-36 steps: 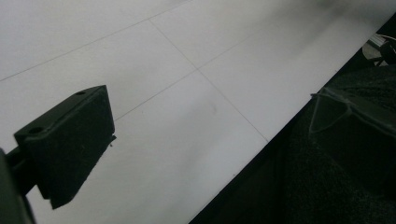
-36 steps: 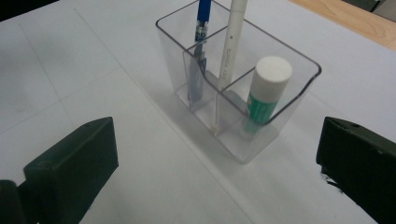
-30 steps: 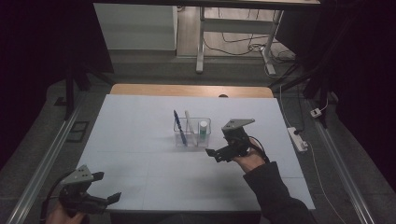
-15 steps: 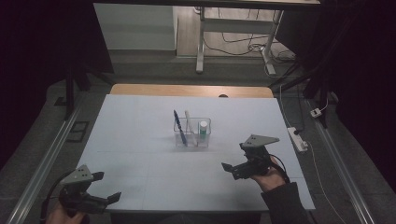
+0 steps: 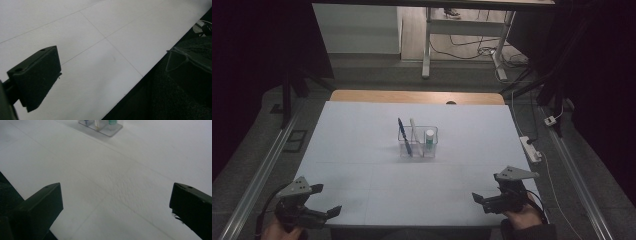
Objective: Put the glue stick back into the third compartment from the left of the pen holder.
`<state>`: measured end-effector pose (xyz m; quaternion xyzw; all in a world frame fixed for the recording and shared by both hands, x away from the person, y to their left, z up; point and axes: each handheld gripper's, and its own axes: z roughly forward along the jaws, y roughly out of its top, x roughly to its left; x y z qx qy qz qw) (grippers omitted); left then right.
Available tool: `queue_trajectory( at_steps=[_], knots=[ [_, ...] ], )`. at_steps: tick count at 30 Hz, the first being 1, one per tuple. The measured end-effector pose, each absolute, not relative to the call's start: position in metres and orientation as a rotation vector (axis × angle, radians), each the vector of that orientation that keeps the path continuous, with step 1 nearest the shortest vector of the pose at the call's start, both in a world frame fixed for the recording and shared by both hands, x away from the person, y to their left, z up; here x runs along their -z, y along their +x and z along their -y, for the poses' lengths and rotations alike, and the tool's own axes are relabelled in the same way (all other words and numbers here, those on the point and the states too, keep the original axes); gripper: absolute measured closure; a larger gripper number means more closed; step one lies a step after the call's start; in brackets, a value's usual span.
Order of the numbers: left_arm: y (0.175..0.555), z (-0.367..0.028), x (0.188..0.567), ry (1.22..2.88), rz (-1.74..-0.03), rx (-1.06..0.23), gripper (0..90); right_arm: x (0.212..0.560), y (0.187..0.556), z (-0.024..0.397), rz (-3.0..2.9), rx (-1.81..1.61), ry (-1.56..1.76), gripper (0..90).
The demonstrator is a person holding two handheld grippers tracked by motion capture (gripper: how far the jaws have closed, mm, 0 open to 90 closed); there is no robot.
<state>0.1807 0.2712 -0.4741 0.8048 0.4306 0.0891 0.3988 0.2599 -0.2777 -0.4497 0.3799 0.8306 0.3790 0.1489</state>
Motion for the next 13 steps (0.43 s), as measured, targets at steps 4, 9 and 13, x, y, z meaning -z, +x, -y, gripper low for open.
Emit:
queue_trajectory(
  at_steps=[4,9,13],
  knots=[
    [0.181,-0.272,0.474,2.033,-1.09,-0.224,0.0,0.453,0.251,0.288,-2.373,-1.049,1.148,0.0],
    [0.181,-0.272,0.474,2.037,-1.094,-0.224,0.0,0.453,0.247,0.294,-2.369,-1.027,1.191,0.0],
    [0.183,-0.27,0.474,2.038,-1.095,-0.219,0.0,0.454,0.247,0.293,-2.373,-1.007,1.197,0.0]
  ],
)
